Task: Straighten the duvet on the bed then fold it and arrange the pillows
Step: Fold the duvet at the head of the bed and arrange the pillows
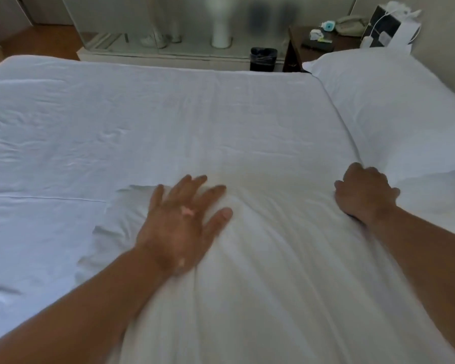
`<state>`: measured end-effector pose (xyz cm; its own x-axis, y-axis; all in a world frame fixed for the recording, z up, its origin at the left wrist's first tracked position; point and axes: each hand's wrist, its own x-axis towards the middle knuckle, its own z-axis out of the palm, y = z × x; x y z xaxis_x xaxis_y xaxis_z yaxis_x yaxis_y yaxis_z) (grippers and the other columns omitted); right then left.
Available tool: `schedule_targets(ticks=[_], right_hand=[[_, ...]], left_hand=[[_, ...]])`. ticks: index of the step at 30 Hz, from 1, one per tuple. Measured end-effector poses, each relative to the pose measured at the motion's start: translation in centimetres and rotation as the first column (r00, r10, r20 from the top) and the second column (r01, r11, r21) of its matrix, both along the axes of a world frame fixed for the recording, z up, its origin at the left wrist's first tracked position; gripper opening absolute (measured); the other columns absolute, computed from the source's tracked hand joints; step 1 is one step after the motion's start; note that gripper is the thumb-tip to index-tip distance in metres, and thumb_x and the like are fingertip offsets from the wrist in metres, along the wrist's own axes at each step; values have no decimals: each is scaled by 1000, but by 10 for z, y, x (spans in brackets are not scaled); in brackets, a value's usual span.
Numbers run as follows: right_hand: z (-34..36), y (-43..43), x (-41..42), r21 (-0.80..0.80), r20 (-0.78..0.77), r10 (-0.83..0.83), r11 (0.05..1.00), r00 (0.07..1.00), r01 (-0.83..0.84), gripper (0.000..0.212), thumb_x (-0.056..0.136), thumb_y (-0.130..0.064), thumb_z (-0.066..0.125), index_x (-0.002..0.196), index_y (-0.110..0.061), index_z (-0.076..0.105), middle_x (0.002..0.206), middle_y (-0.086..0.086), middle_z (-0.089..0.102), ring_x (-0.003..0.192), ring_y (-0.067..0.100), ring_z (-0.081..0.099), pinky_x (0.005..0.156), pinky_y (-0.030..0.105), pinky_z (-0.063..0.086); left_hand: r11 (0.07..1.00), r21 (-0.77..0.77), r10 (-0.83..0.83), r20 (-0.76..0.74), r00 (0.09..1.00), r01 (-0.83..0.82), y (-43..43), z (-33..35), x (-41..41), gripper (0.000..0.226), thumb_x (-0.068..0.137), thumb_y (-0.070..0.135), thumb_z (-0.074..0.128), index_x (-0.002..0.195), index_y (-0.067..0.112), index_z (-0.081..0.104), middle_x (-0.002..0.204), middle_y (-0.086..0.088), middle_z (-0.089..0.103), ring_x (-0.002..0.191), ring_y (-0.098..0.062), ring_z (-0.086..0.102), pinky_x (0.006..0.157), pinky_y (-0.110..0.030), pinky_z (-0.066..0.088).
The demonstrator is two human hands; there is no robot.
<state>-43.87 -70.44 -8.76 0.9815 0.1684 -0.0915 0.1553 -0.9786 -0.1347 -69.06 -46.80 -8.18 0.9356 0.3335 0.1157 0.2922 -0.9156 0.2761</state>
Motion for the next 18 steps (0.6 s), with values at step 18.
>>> schedule_targets(ticks=[18], right_hand=[[-112,-49,-41,70,-182,258,966,949,-249,81,90,-80,6,145,-34,41,150,-2,49,140,25,42,117,65,18]], left_hand=[[946,159,313,-230,922,-282,33,-101,-1,87,86,82,-5,150,38,32,156,6,41,149,-25,26,119,-59,14]])
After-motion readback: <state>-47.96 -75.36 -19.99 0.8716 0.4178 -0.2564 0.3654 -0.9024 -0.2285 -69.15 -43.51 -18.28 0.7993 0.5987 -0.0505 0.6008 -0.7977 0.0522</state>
